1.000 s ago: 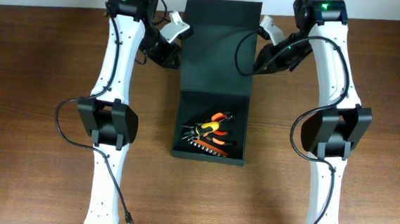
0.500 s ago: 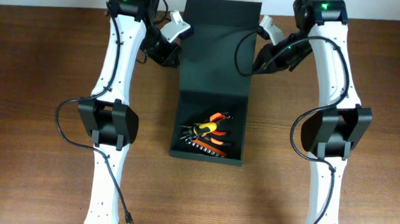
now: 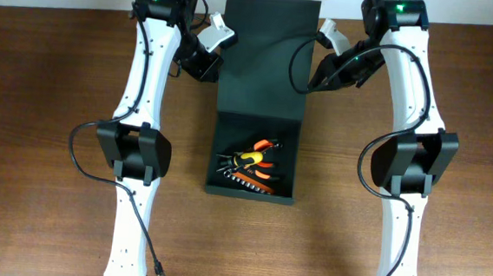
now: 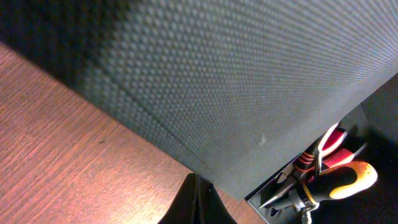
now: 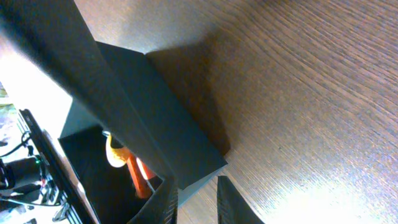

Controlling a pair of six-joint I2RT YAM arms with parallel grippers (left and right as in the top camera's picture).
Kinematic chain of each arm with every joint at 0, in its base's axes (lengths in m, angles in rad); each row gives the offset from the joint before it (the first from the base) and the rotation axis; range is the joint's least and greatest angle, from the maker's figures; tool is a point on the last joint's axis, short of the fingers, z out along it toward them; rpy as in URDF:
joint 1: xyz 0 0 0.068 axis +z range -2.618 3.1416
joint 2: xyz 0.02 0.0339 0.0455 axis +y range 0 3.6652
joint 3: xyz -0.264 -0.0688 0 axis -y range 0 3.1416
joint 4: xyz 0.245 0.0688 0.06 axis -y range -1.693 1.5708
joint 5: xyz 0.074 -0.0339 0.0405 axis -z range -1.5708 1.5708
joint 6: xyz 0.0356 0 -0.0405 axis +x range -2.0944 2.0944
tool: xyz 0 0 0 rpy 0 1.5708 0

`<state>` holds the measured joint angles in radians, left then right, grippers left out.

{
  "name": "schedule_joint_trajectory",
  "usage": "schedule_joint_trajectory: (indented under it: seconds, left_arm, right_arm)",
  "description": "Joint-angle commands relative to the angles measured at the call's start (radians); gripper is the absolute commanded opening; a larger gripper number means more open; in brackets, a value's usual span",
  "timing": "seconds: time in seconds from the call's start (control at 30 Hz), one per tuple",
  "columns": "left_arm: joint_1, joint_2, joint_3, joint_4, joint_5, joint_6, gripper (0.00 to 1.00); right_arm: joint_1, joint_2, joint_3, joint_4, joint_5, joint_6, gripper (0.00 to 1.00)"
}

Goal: Pack container

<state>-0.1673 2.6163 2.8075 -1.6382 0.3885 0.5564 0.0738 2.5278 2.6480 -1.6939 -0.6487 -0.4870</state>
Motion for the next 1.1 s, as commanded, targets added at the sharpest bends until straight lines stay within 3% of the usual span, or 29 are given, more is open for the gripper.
schedule_joint_trajectory:
  seconds: [0.0, 0.97, 1.07]
  left_arm:
    - [0.0, -0.047, 0.023, 0.006, -0.008, 0.012, 0.02]
    - [-0.006, -0.081, 0.023, -0.049, -0.009, -0.018, 0.02]
    - [0.021, -0.087, 0.023, -0.039, -0.029, -0.021, 0.02]
  right_arm:
    - [0.024, -0.051, 0.027, -0.005, -0.083, -0.022, 0.2]
    - [0.014, -0.07, 0.029, -0.005, -0.018, -0.002, 0.2]
    - [-0.011, -0.071, 0.034, 0.017, 0.064, 0.085, 0.21]
